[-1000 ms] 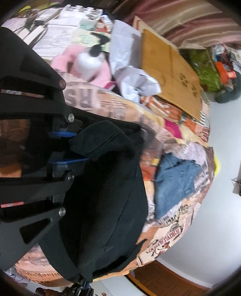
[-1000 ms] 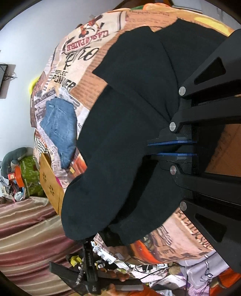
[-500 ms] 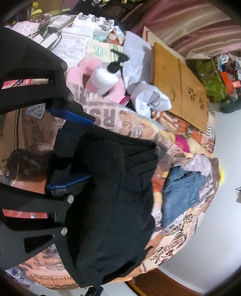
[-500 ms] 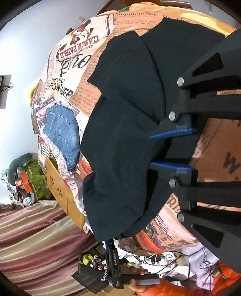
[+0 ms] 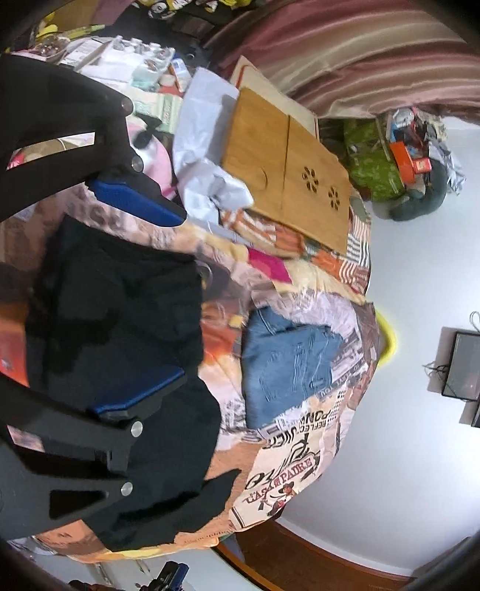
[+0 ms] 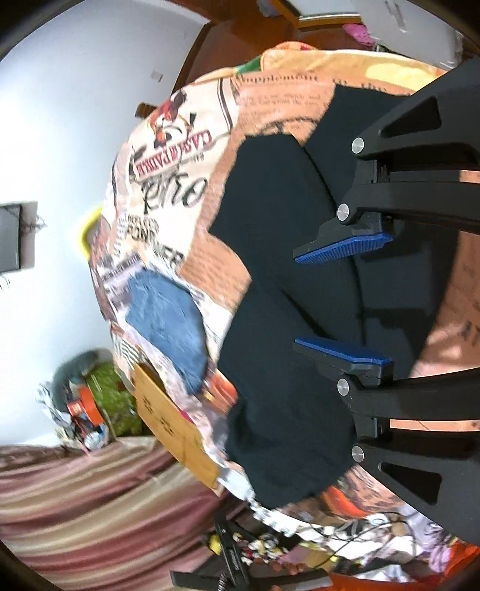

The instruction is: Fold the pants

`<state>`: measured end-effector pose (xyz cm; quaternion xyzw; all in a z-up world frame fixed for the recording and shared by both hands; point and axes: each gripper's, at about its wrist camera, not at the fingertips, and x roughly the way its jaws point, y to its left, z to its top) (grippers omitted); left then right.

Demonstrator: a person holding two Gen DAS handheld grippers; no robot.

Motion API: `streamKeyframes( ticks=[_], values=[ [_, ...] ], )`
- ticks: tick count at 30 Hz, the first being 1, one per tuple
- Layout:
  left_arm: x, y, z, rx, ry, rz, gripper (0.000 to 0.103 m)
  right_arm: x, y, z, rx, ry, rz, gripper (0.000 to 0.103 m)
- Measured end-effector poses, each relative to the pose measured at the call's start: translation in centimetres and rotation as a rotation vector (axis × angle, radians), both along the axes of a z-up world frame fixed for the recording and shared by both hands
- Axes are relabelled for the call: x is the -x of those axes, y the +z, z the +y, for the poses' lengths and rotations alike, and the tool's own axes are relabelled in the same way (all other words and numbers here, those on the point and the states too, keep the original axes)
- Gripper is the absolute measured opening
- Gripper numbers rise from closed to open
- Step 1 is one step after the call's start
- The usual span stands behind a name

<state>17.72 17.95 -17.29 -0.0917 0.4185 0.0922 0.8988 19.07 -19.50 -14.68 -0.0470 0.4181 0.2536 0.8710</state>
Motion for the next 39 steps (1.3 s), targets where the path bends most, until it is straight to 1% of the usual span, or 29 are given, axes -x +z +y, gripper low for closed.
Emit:
streamKeyframes(
  ticks=[1, 3, 6, 12, 17, 21, 24, 27, 29, 30, 31, 34, 36, 37, 39],
  values=[
    [-1.1, -0.1, -0.3, 0.013, -0.007, 0.010, 0.078, -0.7, 0.1, -0.2, 0.000, -0.014, -0.010, 0.049],
    [-2.7, -0.6, -0.8, 0.039, -0.020, 0.027, 0.078, -1.9, 0.0, -0.6, 0.002, -0.032, -0.015, 0.050],
    [-5.5, -1.4, -2.0, 0.079, -0.049, 0.047, 0.078, -4.1, -0.5, -1.0, 0.008, -0.057, 0.003, 0.050],
    [-10.4, -3.3, -5.5, 0.083, -0.111, 0.093, 0.078, -9.5, -2.8, -1.1, 0.021, -0.094, 0.064, 0.050],
    [-13.9, -4.7, -7.6, 0.091, -0.137, 0.138, 0.078, -14.1, -5.6, -0.1, 0.042, -0.093, 0.122, 0.050],
    [-15.8, -5.9, -8.8, 0.060, -0.157, 0.170, 0.078, -17.7, -8.2, 0.8, 0.041, -0.091, 0.184, 0.050],
    [-16.9, -7.3, -9.4, 0.038, -0.165, 0.210, 0.078, -19.9, -10.0, 1.5, 0.027, -0.096, 0.240, 0.050],
    [-17.6, -8.7, -9.7, 0.043, -0.167, 0.249, 0.078, -21.4, -11.5, 2.1, 0.009, -0.087, 0.286, 0.050],
    [-17.9, -9.6, -9.9, 0.052, -0.160, 0.279, 0.078, -21.9, -12.8, 2.4, -0.015, -0.069, 0.343, 0.050],
    [-17.9, -9.8, -10.0, 0.053, -0.160, 0.284, 0.078, -21.9, -13.2, 2.5, -0.016, -0.065, 0.341, 0.052],
    [-17.9, -10.0, -10.1, 0.053, -0.164, 0.288, 0.078, -21.6, -13.3, 2.7, -0.007, -0.059, 0.319, 0.053],
    [-17.9, -10.4, -10.4, 0.047, -0.170, 0.299, 0.078, -21.4, -13.3, 3.2, 0.024, -0.060, 0.286, 0.048],
    [-17.9, -10.7, -10.4, 0.049, -0.165, 0.310, 0.078, -21.7, -13.4, 3.0, 0.049, -0.088, 0.275, 0.034],
    [-17.9, -10.7, -10.5, 0.052, -0.162, 0.311, 0.078, -21.9, -13.6, 2.8, 0.047, -0.096, 0.283, 0.025],
    [-17.7, -10.8, -10.4, 0.059, -0.155, 0.315, 0.078, -22.2, -13.7, 2.4, 0.041, -0.107, 0.296, 0.020]
  ],
)
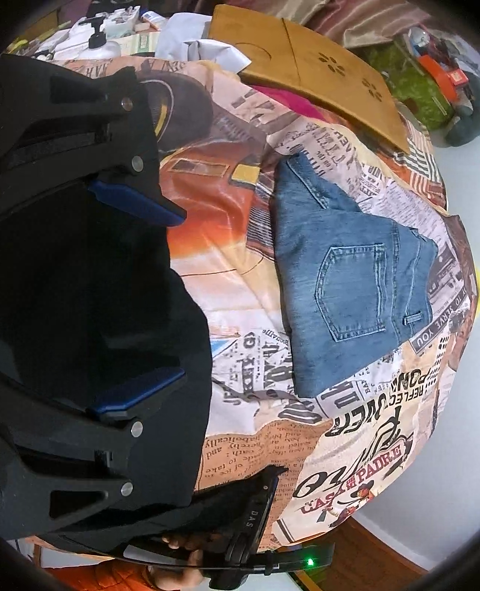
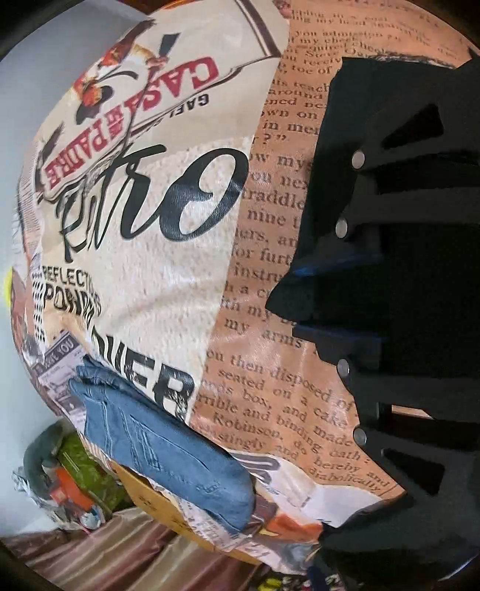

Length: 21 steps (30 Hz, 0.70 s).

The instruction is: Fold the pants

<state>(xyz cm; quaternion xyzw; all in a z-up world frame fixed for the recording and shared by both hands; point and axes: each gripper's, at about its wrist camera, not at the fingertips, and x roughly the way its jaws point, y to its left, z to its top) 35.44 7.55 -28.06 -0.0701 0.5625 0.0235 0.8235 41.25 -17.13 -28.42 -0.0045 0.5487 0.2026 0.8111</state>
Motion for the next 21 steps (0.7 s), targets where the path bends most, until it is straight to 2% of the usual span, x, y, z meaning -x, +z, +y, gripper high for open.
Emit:
streamKeyframes(
  ticks=[1, 6, 11, 16, 21],
  values=[
    [0.1, 0.0, 0.0, 0.002, 0.003, 0.001, 0.078, -0.1, 0.0, -0.1, 0.007, -0.002, 0.000, 0.015],
    [0.9, 0.4, -0.5, 0.007, -0.001, 0.006, 0.078, 0.3, 0.6, -0.1, 0.026, -0.005, -0.007, 0.013],
    [2.1, 1.3, -1.7, -0.012, -0.034, 0.005, 0.078, 1.4, 3.5, -2.7, -0.042, -0.048, -0.030, 0.012],
    [3.2, 1.6, -3.6, 0.008, -0.072, 0.024, 0.078, 3.6, 10.2, -7.5, -0.106, -0.107, -0.146, 0.012],
    [4.4, 0.9, -7.3, -0.047, -0.168, 0.061, 0.078, 6.4, 17.1, -12.3, -0.163, -0.181, -0.277, 0.012]
  ],
)
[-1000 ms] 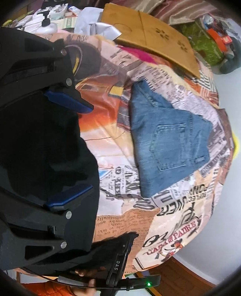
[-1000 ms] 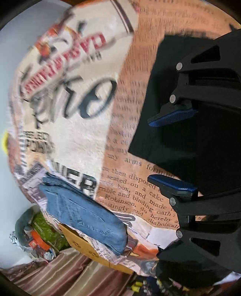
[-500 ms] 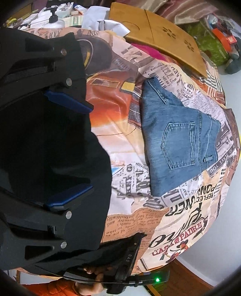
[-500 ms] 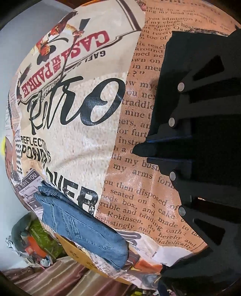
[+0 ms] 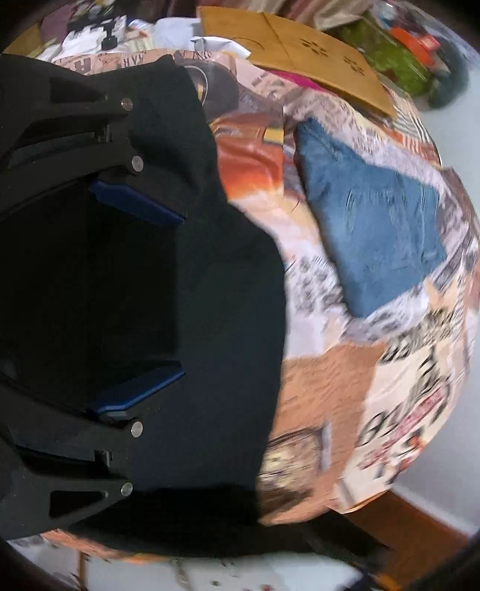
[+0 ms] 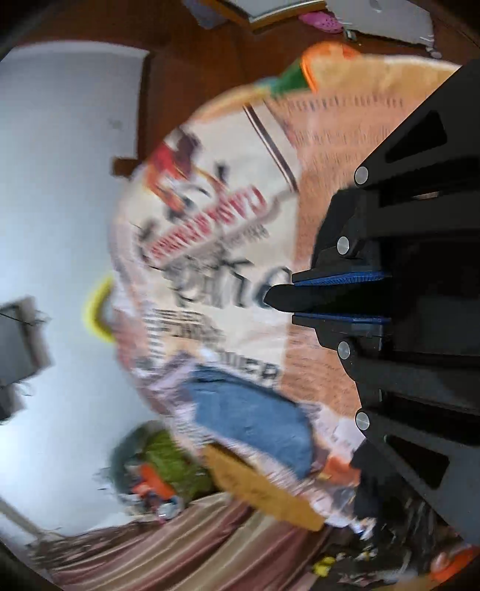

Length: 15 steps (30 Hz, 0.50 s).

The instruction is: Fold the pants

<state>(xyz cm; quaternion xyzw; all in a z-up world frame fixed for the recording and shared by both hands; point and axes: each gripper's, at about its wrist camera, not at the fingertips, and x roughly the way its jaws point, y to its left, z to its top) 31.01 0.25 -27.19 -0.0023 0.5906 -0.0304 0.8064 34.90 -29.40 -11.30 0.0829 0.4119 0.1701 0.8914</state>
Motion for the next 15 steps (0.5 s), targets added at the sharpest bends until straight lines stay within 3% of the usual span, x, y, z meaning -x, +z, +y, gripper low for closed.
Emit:
streamKeyframes(
  ticks=[4, 8, 13, 15],
  values=[
    [1.4, 0.0, -3.3, -0.003, -0.058, 0.009, 0.078, 2.3, 3.6, -2.6, -0.016, -0.033, -0.080, 0.012],
    [2.6, 0.3, -6.3, 0.019, -0.101, 0.010, 0.078, 5.5, 5.1, -4.8, 0.010, -0.042, -0.132, 0.012],
    [4.0, 0.2, -9.1, -0.020, -0.156, -0.005, 0.079, 9.3, 2.4, -7.5, 0.073, -0.048, -0.089, 0.012],
    [4.6, 0.1, -10.1, -0.019, -0.176, -0.012, 0.088, 10.5, 0.6, -8.8, 0.087, -0.063, -0.042, 0.012]
  ],
)
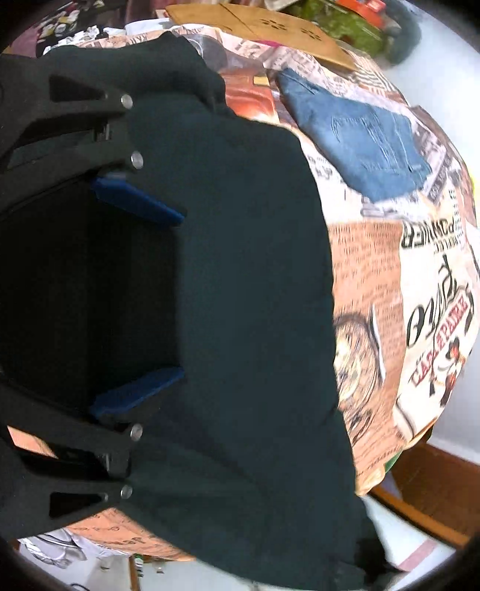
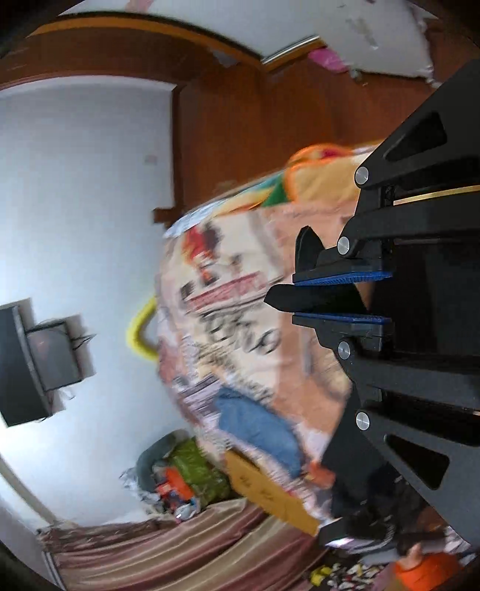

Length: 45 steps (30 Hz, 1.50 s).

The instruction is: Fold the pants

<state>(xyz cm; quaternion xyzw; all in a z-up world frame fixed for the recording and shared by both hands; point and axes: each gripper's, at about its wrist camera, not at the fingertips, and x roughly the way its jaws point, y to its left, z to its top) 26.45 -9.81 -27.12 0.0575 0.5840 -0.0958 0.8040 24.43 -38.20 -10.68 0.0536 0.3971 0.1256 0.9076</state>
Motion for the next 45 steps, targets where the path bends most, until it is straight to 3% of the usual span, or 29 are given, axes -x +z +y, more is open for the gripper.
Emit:
streamKeyframes(
  ticks=[2, 9, 13, 17, 21, 26, 30, 35, 40, 42, 45],
  values=[
    [0.6, 0.0, -0.8, 0.004, -0.015, -0.015, 0.094, 1.2, -2.6, -1.5, -0.001, -0.029, 0.057, 0.012],
    [1.2, -0.5, -2.1, 0.005, 0.001, -0.052, 0.099, 5.1, -11.5, -4.4, 0.000, -0.121, 0.248, 0.012],
    [1.2, -0.5, -2.2, 0.006, 0.015, -0.058, 0.100, 6.7, -13.9, -4.4, -0.026, -0.157, 0.287, 0.013],
    [1.5, -0.4, -2.3, 0.007, 0.014, -0.069, 0.100, 7.3, -15.2, -3.9, 0.009, -0.187, 0.327, 0.018],
    [1.9, 0.1, -1.8, 0.027, 0.022, -0.080, 0.100, 8.1, -14.6, -3.7, 0.063, -0.206, 0.323, 0.022],
    [2.7, 2.6, 0.2, 0.037, 0.056, -0.161, 0.100, 8.5, -11.6, -2.8, 0.089, -0.189, 0.244, 0.045],
    [3.3, 5.7, 3.6, 0.035, 0.105, -0.250, 0.100, 8.1, -8.9, -0.4, 0.102, -0.141, 0.173, 0.047],
    [4.8, 9.4, 11.1, 0.016, 0.224, -0.342, 0.100, 6.9, -6.8, 4.5, 0.098, -0.041, 0.108, 0.049],
    [7.6, 10.1, 19.6, -0.045, 0.373, -0.375, 0.100, 5.7, -6.1, 10.3, 0.104, 0.089, 0.077, 0.049],
    [8.7, 9.5, 22.7, -0.072, 0.431, -0.348, 0.100, 5.3, -6.1, 12.6, 0.109, 0.138, 0.072, 0.049],
    [10.4, 7.6, 26.9, -0.026, 0.521, -0.272, 0.100, 5.0, -6.4, 15.7, 0.117, 0.207, 0.073, 0.049]
  ],
)
